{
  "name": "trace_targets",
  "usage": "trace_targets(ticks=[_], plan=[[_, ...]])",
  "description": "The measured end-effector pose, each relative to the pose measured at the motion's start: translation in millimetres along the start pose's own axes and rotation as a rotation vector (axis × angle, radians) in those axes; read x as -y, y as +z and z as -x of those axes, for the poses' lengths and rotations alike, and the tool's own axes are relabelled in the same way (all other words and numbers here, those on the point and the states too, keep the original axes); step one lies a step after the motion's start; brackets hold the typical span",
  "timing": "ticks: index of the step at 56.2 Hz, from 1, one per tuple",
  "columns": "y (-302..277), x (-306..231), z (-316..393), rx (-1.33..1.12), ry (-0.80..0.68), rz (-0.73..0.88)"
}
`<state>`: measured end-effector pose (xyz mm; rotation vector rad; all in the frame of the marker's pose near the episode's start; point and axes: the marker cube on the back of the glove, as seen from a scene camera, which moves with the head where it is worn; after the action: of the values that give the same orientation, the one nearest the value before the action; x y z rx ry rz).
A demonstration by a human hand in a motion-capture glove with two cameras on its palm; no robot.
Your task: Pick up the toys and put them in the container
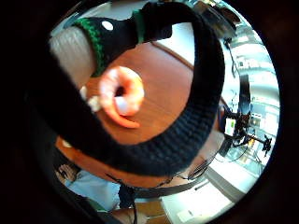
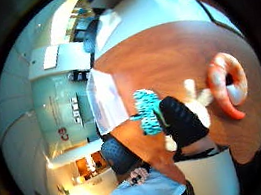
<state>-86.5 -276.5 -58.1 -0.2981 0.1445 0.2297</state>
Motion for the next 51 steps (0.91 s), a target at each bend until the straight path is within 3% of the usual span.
trace_targets(ticks=[10, 16, 29, 40, 51], plan=[[56.4, 4.6, -44.3, -0.038, 0.073, 0.132], [91.4, 9.8, -44.2, -0.200, 0.085, 0.161], [95.9, 16.5, -45.4, -0.170, 0.030, -0.050], [75.2, 20.7, -53.0, -0.098, 0.037, -0.161], [-17.7, 20.6, -13.9, 0.052, 0.057, -0.270]])
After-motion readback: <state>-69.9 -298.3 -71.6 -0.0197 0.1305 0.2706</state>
